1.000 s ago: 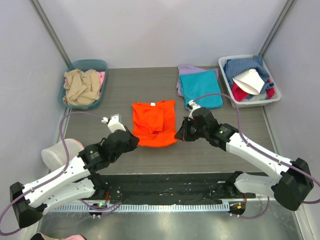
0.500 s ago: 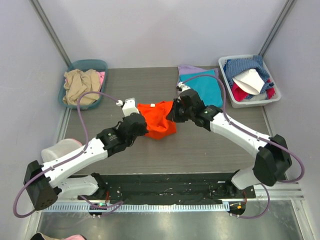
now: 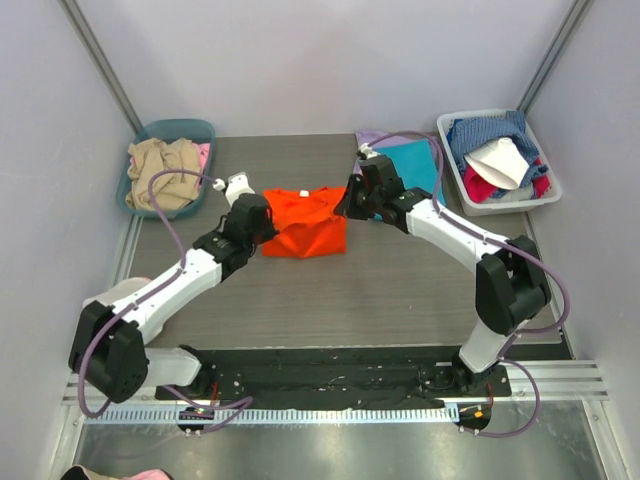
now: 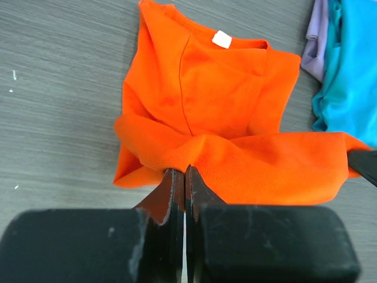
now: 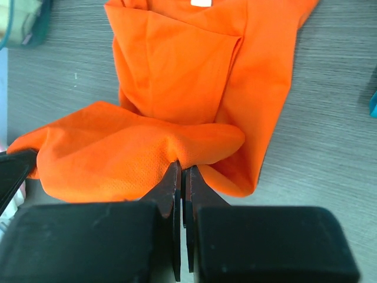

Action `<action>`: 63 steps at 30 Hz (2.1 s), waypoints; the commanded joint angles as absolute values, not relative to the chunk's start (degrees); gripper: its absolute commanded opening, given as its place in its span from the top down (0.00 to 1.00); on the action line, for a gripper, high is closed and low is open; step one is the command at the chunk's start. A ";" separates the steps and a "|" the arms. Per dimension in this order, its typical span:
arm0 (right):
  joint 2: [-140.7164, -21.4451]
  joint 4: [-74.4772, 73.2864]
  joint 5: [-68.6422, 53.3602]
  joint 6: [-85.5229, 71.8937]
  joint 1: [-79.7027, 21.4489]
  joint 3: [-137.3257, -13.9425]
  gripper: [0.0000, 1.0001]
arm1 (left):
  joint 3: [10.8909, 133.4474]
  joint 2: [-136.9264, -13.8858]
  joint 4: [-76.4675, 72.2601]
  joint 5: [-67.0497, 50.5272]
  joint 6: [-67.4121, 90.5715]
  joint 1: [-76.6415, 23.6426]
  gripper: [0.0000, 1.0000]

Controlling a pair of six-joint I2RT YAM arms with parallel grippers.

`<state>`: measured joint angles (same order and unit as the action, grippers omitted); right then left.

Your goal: Fold and stack the t-shirts

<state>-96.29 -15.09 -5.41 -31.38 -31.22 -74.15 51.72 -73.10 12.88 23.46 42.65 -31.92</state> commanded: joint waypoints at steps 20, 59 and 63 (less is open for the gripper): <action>-114.16 -7.21 -13.01 -31.11 -22.15 -90.61 0.99 | 68.90 -99.48 -2.72 9.23 36.83 -20.22 1.00; -116.97 -8.42 -31.20 -19.87 -18.27 -89.72 0.36 | 43.61 -77.10 -6.16 2.72 46.58 -19.42 0.00; -120.48 -11.60 -31.82 -15.83 -20.91 -93.68 0.36 | 37.63 -69.36 -3.35 3.78 48.16 -22.93 0.00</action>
